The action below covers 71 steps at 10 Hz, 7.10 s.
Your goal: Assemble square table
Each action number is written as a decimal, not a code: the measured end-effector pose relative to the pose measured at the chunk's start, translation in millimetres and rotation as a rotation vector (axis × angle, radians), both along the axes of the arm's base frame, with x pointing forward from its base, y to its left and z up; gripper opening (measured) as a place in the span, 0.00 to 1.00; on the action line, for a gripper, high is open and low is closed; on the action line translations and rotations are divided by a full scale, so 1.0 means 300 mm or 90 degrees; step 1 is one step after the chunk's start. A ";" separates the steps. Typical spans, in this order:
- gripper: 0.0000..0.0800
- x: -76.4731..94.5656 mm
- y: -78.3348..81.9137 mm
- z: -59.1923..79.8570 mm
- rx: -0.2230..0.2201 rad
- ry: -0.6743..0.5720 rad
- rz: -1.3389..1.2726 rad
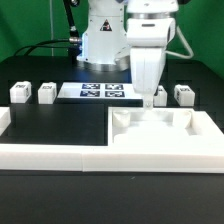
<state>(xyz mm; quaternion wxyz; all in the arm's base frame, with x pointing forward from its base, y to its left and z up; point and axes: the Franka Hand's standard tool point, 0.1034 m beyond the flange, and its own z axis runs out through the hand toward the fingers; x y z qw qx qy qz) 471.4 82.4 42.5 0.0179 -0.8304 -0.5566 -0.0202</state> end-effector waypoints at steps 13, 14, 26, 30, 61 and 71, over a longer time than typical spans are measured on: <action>0.81 -0.154 0.348 0.026 0.005 0.064 -0.691; 0.81 -0.156 0.340 0.025 -0.008 0.077 -0.686; 0.81 -0.286 0.313 -0.011 -0.329 0.385 -0.620; 0.81 -0.272 0.316 -0.053 -0.401 0.499 -0.663; 0.36 0.130 0.168 0.371 -0.138 0.291 -0.675; 0.36 0.446 0.087 0.519 0.132 -0.095 -0.663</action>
Offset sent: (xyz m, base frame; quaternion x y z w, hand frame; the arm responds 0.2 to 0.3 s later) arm 0.0246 0.0475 0.0475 -0.0110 -0.0219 0.3343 0.9422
